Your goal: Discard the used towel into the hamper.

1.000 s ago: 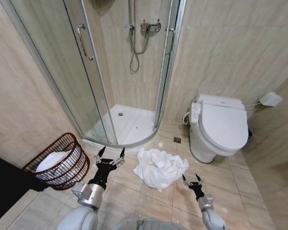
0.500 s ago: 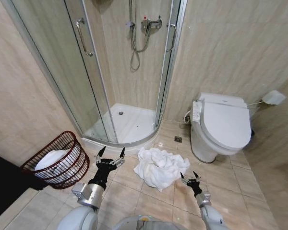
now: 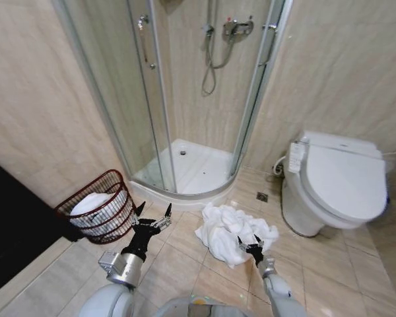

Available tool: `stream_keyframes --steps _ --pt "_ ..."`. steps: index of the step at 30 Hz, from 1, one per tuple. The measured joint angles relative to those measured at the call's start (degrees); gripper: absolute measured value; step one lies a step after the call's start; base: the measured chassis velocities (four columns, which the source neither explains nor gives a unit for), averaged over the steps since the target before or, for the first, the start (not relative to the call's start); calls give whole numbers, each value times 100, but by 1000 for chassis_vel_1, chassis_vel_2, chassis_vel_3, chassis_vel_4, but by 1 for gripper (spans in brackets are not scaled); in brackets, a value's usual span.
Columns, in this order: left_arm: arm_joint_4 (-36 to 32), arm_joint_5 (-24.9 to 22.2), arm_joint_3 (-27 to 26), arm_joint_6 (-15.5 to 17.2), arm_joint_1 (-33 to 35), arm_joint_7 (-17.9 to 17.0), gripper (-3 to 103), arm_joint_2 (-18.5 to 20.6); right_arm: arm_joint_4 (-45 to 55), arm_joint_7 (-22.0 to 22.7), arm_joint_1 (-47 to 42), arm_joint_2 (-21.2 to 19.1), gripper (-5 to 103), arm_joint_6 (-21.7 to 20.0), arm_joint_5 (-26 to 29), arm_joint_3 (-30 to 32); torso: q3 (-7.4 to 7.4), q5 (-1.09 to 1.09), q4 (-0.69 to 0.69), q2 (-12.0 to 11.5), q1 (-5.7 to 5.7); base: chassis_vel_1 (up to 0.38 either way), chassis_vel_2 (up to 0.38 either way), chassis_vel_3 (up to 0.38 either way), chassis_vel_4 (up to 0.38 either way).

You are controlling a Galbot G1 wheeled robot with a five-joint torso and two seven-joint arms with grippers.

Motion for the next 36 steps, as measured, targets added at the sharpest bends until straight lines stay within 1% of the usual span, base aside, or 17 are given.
stream_keyframes --steps 2,9,13,16,19,25,28,30,32,35,36 --pt "0 0 0 0 0 0 100 0 -299 -166 95 -38 100 -137 -4 2 -6 -1 -1 -9 -4 0 0 0 0" --pt "0 0 0 0 0 0 100 0 -846 -310 340 -50 100 -384 -148 44 -2 0 -1 -4 -3 0 0 0 0" --pt "0 0 0 0 0 0 100 0 -1267 -297 623 -85 100 -386 -148 84 5 2 -1 7 2 0 0 0 0" --pt "0 0 0 0 0 0 100 0 -1520 -222 840 -184 100 -424 -130 123 9 1 -1 13 4 0 0 0 0" --pt "0 0 0 0 0 0 100 0 -1758 -129 1066 -334 100 -616 6 148 14 0 0 22 8 0 0 0 0" --pt "0 0 0 0 0 0 100 0 -2270 -137 1409 -454 100 -686 152 151 19 1 -1 30 11 0 0 0 0" --pt "0 0 0 0 0 0 100 0 -2599 -361 1680 -454 100 -727 431 142 23 0 -1 37 14 0 0 0 0" --pt "0 0 0 0 0 0 100 0 -2634 -407 1717 -443 100 -741 476 140 23 0 -1 38 14 0 0 0 0" --pt "0 0 0 0 0 0 100 0 -2724 -618 1823 -391 100 -808 629 126 25 0 -1 41 15 0 0 0 0" --pt "0 0 0 0 0 0 100 0 -2803 -787 1897 -343 100 -831 653 132 26 0 -1 43 16 0 0 0 0" --pt "0 0 0 0 0 0 100 0 -2850 -845 1935 -322 103 -832 653 139 27 0 -1 45 16 0 0 0 0"
